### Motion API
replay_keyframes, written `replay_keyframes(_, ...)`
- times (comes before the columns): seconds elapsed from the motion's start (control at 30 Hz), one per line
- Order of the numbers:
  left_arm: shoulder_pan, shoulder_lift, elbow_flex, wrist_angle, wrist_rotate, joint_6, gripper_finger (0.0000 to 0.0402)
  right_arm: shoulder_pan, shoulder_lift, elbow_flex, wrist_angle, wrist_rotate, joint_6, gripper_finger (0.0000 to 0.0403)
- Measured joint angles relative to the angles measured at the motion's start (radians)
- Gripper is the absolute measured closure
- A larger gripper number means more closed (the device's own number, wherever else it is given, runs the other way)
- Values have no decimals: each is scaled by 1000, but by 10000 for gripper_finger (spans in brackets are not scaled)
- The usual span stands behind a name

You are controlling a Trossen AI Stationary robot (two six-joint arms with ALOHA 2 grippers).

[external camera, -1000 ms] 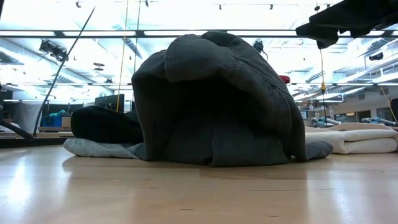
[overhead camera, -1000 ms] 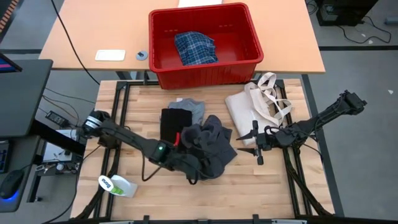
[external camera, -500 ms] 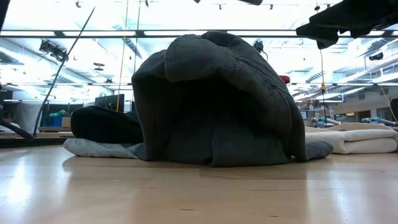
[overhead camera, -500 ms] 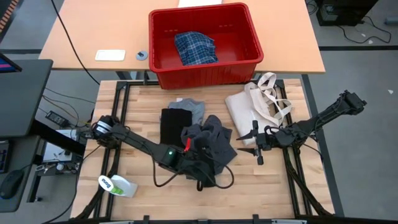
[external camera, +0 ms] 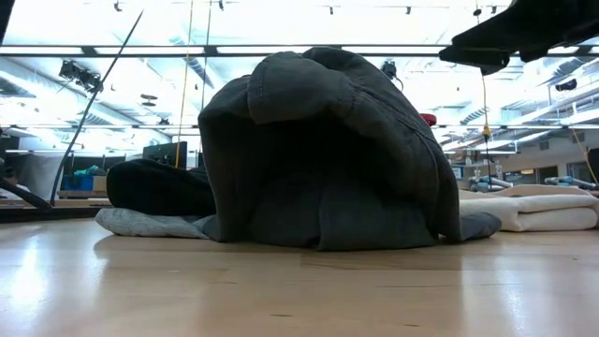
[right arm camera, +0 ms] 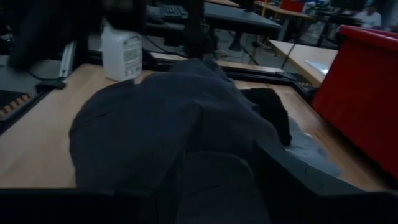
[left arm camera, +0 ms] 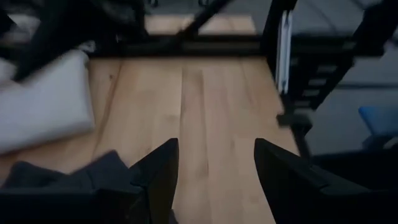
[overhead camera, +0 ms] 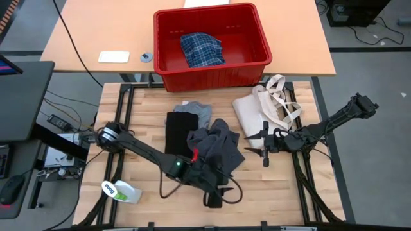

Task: Fold Laundry from Bin
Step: Fold the gray short pants

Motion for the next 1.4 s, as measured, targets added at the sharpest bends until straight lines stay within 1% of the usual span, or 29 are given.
replay_keyframes(0.13, 6, 47, 0, -18, 8, 0, 189, 0, 0, 0, -2, 7, 0, 208)
replay_keyframes(0.3, 26, 66, 79, -201, 7, -39, 189, 0, 0, 0, -3, 8, 0, 208)
replay_keyframes(0.4, 26, 78, 123, -260, 4, -34, 189, 0, 0, 0, -8, 8, 3, 208)
replay_keyframes(0.47, 20, 78, 137, -296, 6, -4, 189, 0, 0, 0, -9, 8, 4, 208)
replay_keyframes(0.57, 8, 83, 134, -326, 6, 114, 189, 0, 0, 0, -14, 7, 4, 208)
replay_keyframes(0.63, 0, 93, 132, -382, -20, 169, 189, 0, 0, 0, -14, 7, 4, 208)
replay_keyframes(0.67, -2, 103, 132, -409, -53, 183, 189, 0, 0, 0, -14, 7, 4, 208)
replay_keyframes(0.77, 2, 121, 131, -565, -144, 179, 189, 0, 0, 0, -13, 7, 4, 208)
replay_keyframes(0.83, 21, 138, 132, -663, -153, 127, 189, 0, 0, 0, -14, 7, 8, 208)
replay_keyframes(0.87, 32, 149, 132, -723, -154, 77, 189, 0, 0, 0, -15, 7, 10, 208)
replay_keyframes(1.0, 85, 169, 131, -933, -129, -218, 189, 0, 0, 0, -16, 7, 11, 208)
replay_keyframes(1.13, 135, 158, 131, -1090, -67, -432, 189, 0, 0, 0, -15, 7, 11, 208)
replay_keyframes(1.2, 150, 146, 132, -1138, -51, -477, 189, 0, 0, 0, -15, 7, 11, 208)
replay_keyframes(1.27, 154, 138, 147, -1150, -35, -478, 189, 0, 0, 0, -15, 7, 10, 208)
replay_keyframes(1.4, 129, 138, 251, -1143, -26, -466, 189, 0, 0, 0, -15, 9, 6, 208)
